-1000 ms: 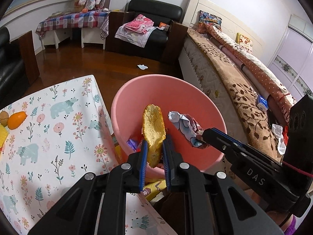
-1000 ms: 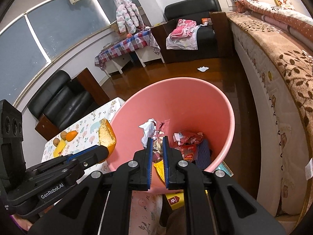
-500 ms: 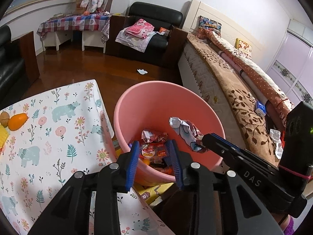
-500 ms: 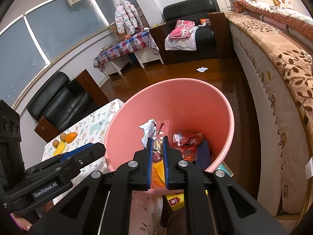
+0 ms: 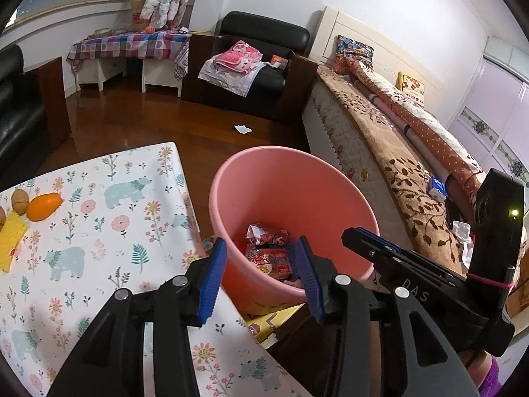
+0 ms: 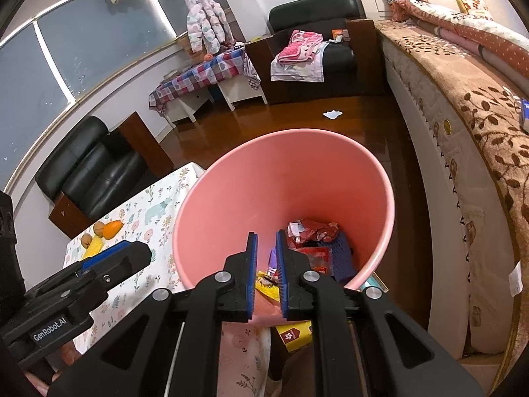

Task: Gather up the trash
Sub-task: 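Open both grippers to drop the crust and wrapper into the bucket, then move both open grippers back over the yellow foam net and orange peel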

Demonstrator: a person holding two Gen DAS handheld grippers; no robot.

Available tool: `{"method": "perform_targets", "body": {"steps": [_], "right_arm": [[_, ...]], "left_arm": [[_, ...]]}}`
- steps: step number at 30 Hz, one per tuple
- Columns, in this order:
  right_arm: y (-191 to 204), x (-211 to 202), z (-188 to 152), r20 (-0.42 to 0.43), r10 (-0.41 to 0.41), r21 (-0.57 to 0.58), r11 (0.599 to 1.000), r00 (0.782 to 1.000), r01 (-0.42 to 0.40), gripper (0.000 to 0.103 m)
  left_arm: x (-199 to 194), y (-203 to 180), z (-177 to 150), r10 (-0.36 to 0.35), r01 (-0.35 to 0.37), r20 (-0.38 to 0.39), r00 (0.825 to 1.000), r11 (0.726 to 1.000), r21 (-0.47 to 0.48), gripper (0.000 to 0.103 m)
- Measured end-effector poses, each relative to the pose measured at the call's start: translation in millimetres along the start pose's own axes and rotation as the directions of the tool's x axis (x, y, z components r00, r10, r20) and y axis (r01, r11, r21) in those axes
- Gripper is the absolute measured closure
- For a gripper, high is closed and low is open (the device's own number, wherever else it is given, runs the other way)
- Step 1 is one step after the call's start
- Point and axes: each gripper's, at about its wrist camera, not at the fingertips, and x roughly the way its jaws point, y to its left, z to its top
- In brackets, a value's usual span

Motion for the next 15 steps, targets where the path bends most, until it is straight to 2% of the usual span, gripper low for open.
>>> {"method": "perform_targets", "body": {"steps": [2,6,15], "right_arm": [[4,-1,0,-0.001,0.002,-0.008,1.000,1.000,-0.002,0.089],[14,-4,-1,-0.001,0.026,-0.016,1.000,1.000,-0.026,0.073],[67,-3,-7,-0.030,0.126,-0.119,0.985,0.992,-0.129,0.071]], "left_arm": [[-4,5,-1,0.004,-0.004,0.004,1.000,1.000,-0.007,0.057],[-14,19,-4,0.016,-0.015,0.011,1.000,0.999,-0.034,0.054],[-43,63,-15,0.076,-0.073,0.040,0.996,0.993,-0.092,0.048]]}}
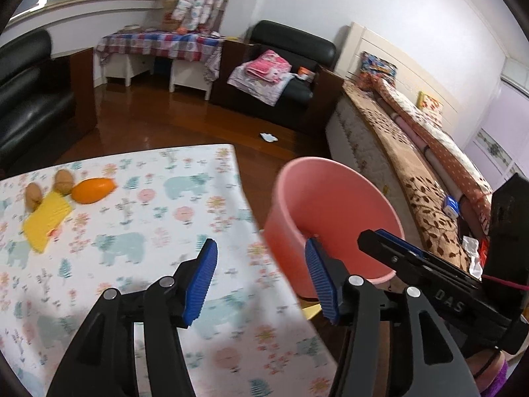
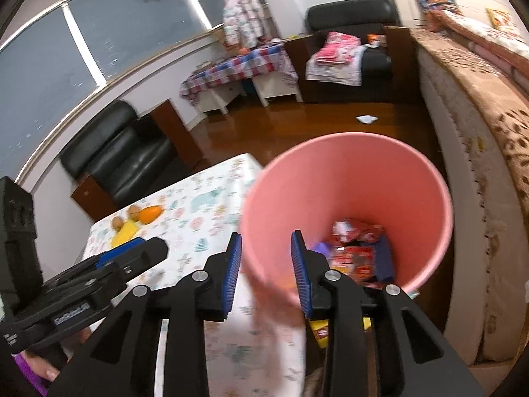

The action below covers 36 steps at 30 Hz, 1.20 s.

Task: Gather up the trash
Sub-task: 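Move both open grippers back over the yellow foam net and orange peel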

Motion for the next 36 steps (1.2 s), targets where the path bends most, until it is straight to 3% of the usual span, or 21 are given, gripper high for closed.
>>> {"method": "perform_targets", "body": {"steps": [8,16,22,31,33,36], "right_arm": [[56,26,5,-0.065,0.082,-0.098,0.991,0.995,-0.088,0.071],[113,62,10,-0.128,0.148,-0.230,0.957,0.981,-0.175,0.071],[146,93,3,-0.206,0.181,-0.317,0.917,0.962,-0.240,0.071],[169,145,26,-0.260,0.233,-0.333,0.889,0.937,-0.314,0.071],[175,156,33,-0.268,0.245,-0.335,0.883,0.932,-0.328,0.064],[186,171,39,-0.274,0.258,-0.360,0.866,0.926,-0.348,0.061]], "left_arm": [[-33,77,-11,0.124,-0.120,0.042,0.991,0.990,-0.077,0.048],[-65,168,-22,0.273,-0.259,0.052,0.960,0.947,-0.192,0.048],[-65,210,-23,0.301,-0.297,0.009,0.953,0.944,-0.142,0.048],[-27,222,-3,0.283,-0.284,-0.023,0.959,0.952,-0.115,0.048],[-15,229,2,0.286,-0.287,-0.032,0.958,0.949,-0.132,0.048],[-3,237,5,0.284,-0.287,-0.045,0.958,0.946,-0.153,0.048]]}}
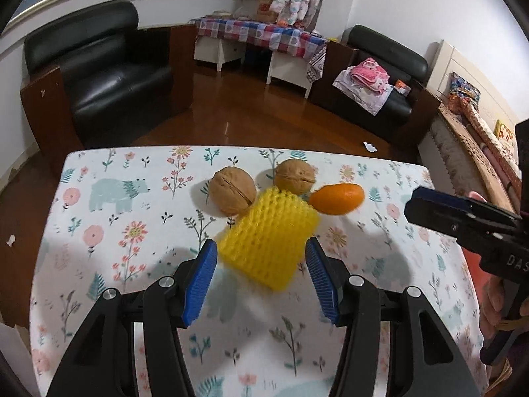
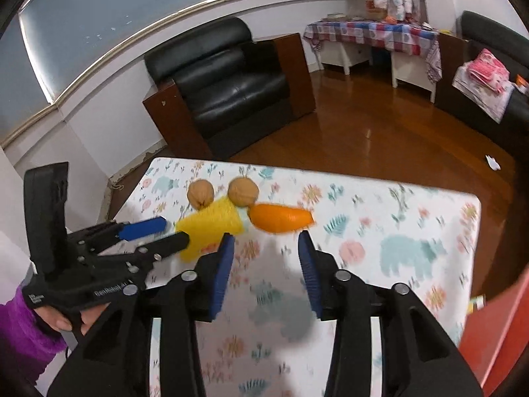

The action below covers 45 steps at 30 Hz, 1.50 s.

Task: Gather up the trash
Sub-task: 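Move both open grippers back over the yellow foam net and orange peel, then grasp the yellow foam net with the left gripper while the right gripper grasps the orange peel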

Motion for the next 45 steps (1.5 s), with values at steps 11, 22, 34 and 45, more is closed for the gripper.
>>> {"method": "perform_targets", "body": {"steps": [11,22,34,45], "right_arm": [[9,55,20,-0.088,0.012,-0.164,0.986,0.996,-0.026,0.061],[1,60,23,-0.146,-0.019,-0.267,0.964,0.989,-0.021,0.059],[8,60,13,-0.167,-0.055,-0.264,0.965,0.984,0.010,0.069],[12,-7,-25,-0.119,-0.004,-0.030,1.000,0.993,0.000,0.086]], "left_arm": [[20,-6,-8,-0.019,0.019,0.013,1.000,1.000,0.004,0.046],[2,-10,-27,-0.080,0.080,0.000,0.997,0.996,-0.030,0.089],[-38,13,-55,-0.092,0.092,0.008,0.996,0.984,-0.152,0.088],[-61,3,-68,-0.114,0.116,0.022,0.993,0.979,-0.171,0.088]]}}
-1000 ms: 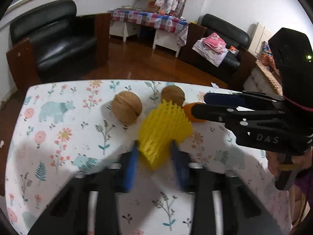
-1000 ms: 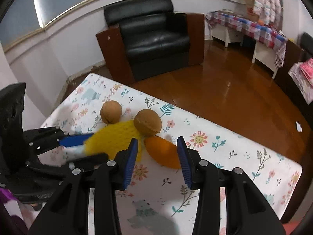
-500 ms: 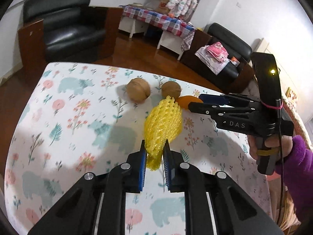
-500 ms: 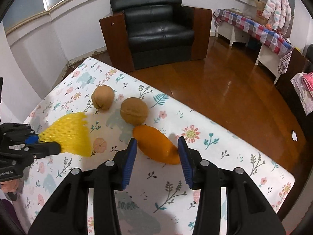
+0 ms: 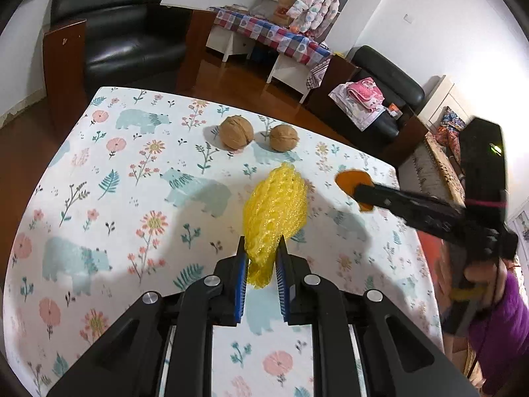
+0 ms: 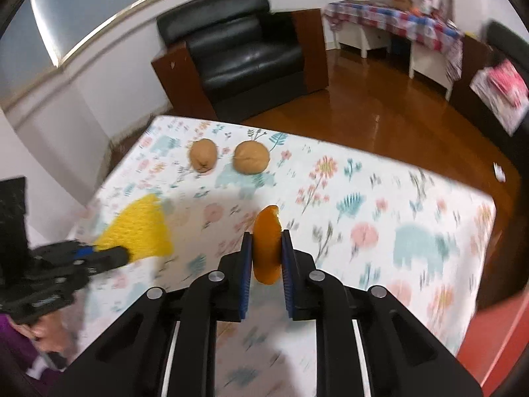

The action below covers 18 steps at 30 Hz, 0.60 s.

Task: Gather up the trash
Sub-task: 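Grasp the yellow foam net with the left gripper while the right gripper grasps the orange peel, then lift the foam net and orange peel and carry both over the pink bucket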

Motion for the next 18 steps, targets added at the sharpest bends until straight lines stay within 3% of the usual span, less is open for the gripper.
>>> {"method": "perform_targets", "body": {"steps": [10,18], "right_arm": [[7,-55,-82,0.040,0.002,0.208,0.978,0.999,-0.010,0.086],[17,-71,-122,0.074,-0.050,0.249,0.968,0.996,0.030,0.086]], "left_arm": [[-20,-37,-29,-0.021,0.020,0.013,1.000,0.999,0.034,0.088],[-31,-66,-50,0.022,-0.023,0.018,1.000,0.998,0.051,0.088]]}}
